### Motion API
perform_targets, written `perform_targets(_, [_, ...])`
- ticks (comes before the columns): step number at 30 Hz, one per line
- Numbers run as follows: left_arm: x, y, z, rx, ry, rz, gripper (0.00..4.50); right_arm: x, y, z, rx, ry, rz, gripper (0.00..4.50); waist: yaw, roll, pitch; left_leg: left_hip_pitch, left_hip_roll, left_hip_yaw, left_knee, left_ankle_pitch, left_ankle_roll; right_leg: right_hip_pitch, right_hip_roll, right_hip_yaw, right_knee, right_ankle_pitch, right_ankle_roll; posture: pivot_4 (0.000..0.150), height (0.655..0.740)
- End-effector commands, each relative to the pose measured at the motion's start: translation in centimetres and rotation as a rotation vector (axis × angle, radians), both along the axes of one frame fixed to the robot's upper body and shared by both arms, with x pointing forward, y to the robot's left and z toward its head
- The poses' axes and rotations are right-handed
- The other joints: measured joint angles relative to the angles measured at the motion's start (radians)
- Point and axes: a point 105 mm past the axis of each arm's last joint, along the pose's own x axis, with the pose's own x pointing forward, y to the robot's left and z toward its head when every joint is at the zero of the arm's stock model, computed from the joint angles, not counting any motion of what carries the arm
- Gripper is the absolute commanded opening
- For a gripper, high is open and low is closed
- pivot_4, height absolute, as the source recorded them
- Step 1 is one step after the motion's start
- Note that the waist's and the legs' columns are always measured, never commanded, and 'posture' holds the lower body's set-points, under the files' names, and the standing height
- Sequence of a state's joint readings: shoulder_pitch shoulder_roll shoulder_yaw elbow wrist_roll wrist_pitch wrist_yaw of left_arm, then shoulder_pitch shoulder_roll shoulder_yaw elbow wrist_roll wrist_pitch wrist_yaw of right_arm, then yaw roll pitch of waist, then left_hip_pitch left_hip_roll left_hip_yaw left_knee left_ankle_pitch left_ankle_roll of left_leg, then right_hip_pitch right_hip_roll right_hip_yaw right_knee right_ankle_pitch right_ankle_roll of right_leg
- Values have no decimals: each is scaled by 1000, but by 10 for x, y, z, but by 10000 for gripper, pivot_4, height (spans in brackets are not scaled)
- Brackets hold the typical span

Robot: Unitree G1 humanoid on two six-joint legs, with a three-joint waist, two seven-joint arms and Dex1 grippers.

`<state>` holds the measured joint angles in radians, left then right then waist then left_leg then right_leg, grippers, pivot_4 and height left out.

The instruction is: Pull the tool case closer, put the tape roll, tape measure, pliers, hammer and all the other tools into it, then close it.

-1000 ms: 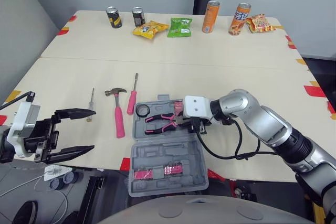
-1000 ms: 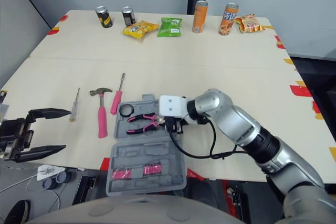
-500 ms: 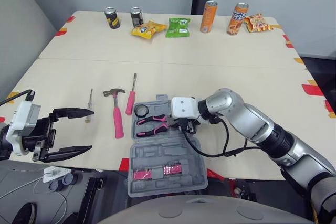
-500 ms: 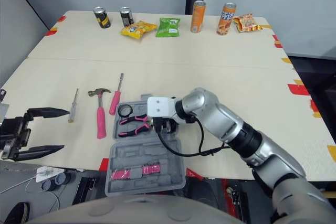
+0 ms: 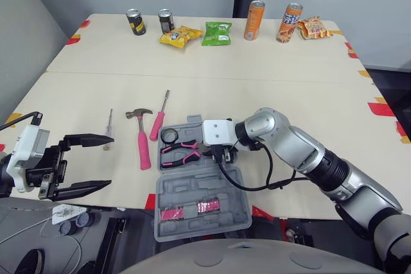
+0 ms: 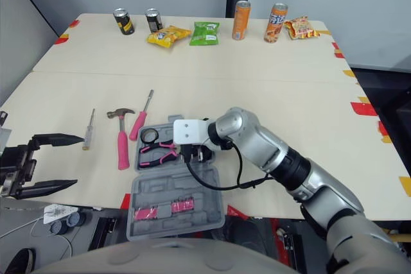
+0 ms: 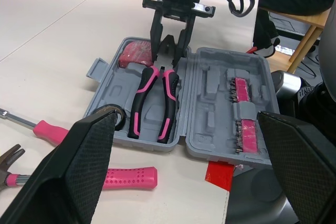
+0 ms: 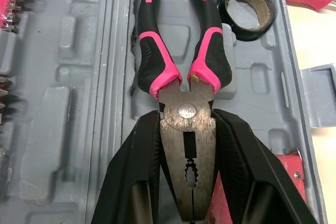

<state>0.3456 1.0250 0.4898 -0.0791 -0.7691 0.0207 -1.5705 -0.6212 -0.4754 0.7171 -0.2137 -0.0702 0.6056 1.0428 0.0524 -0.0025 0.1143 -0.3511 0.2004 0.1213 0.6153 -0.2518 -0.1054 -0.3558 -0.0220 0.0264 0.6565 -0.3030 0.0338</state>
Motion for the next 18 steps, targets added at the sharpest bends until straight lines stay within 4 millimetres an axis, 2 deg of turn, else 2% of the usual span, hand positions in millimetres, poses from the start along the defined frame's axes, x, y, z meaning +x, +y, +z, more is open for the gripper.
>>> perform_targets(1, [-3, 0, 6, 22, -17, -43, 45000, -2, 1, 2, 12, 0, 17, 23382, 1, 0, 0, 0, 0, 0, 0, 0, 0, 0, 0, 0, 0, 0, 0, 1500, 7385])
perform_targets(6, [-3, -1, 5, 19, -15, -43, 45000, -1, 2, 10, 48, -1, 9, 41325, 1, 0, 0, 0, 0, 0, 0, 0, 0, 0, 0, 0, 0, 0, 0, 1500, 7385])
perform_targets(7, [-3, -1, 5, 18, -15, -43, 45000, 0, 2, 13, 58, -2, 7, 43902, 1, 0, 0, 0, 0, 0, 0, 0, 0, 0, 0, 0, 0, 0, 0, 1500, 7385])
perform_targets(8, [-3, -1, 5, 18, -15, -44, 45000, 0, 2, 16, 77, 1, 7, 44550, 1, 0, 0, 0, 0, 0, 0, 0, 0, 0, 0, 0, 0, 0, 0, 1500, 7385])
perform_targets(14, [-3, -1, 5, 15, -15, -43, 45000, 0, 17, 34, 295, 54, 15, 44550, 1, 0, 0, 0, 0, 0, 0, 0, 0, 0, 0, 0, 1, 0, 0, 1500, 7385])
perform_targets(15, [-3, -1, 4, 14, -16, -43, 45000, 0, 19, 35, 328, 54, 30, 39302, 1, -1, -1, 0, 0, 0, 1, 0, 0, 0, 0, 0, 0, 0, 0, 1500, 7385])
perform_targets(18, [-3, -2, 4, 14, -18, -42, 45000, -2, 20, 29, 379, 49, 96, 29539, 1, -1, -1, -1, 0, 0, 1, 0, 0, -1, 0, 0, 1, 0, 0, 1500, 7385])
